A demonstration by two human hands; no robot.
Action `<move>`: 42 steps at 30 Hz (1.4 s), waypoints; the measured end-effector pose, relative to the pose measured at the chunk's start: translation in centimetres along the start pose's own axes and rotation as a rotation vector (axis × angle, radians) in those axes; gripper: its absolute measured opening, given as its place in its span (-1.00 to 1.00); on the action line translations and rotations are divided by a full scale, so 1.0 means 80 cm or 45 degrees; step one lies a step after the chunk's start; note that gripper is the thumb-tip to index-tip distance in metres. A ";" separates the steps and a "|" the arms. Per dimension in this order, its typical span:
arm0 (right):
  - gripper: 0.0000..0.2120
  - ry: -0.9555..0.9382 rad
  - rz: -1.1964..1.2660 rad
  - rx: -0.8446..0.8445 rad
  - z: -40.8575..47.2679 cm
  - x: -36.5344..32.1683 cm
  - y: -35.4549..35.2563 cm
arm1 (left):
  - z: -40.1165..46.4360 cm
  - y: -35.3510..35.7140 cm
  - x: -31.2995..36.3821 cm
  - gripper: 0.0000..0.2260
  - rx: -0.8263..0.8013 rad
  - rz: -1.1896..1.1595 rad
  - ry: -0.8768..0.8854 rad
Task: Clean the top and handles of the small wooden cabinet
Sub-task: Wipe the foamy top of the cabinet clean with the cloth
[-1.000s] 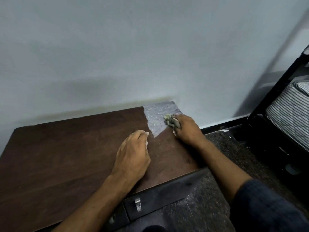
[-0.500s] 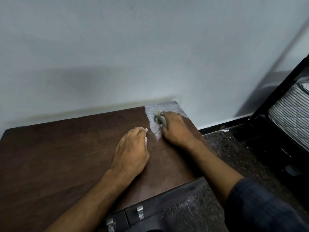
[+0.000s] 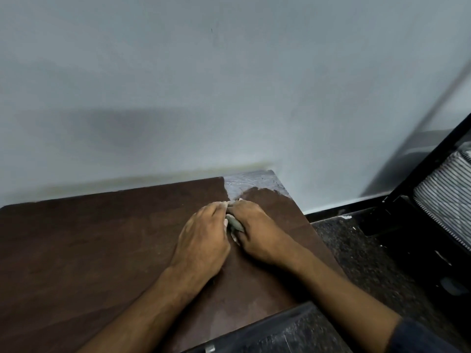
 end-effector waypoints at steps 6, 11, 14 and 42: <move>-0.81 0.382 -0.134 0.136 0.072 0.061 -0.027 | 0.006 0.000 -0.004 -0.59 -0.013 0.037 0.005; -0.74 0.076 -0.104 0.029 0.067 0.017 0.007 | 0.011 -0.005 -0.011 -0.58 -0.014 0.032 -0.023; -0.79 0.240 -0.052 0.090 0.094 0.034 -0.015 | 0.011 -0.011 -0.012 -0.58 0.000 0.017 -0.011; -0.78 0.194 -0.070 0.038 0.051 -0.013 0.009 | 0.011 -0.024 -0.049 -0.64 0.081 0.017 -0.115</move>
Point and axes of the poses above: each hand's wrist, its own z-axis towards the middle knuckle, its own y-axis out of the palm, x = y × z, the point moved 4 cm from there along z, towards the middle knuckle, and after that the axes turned 13 degrees about y, right-handed, at the moved point
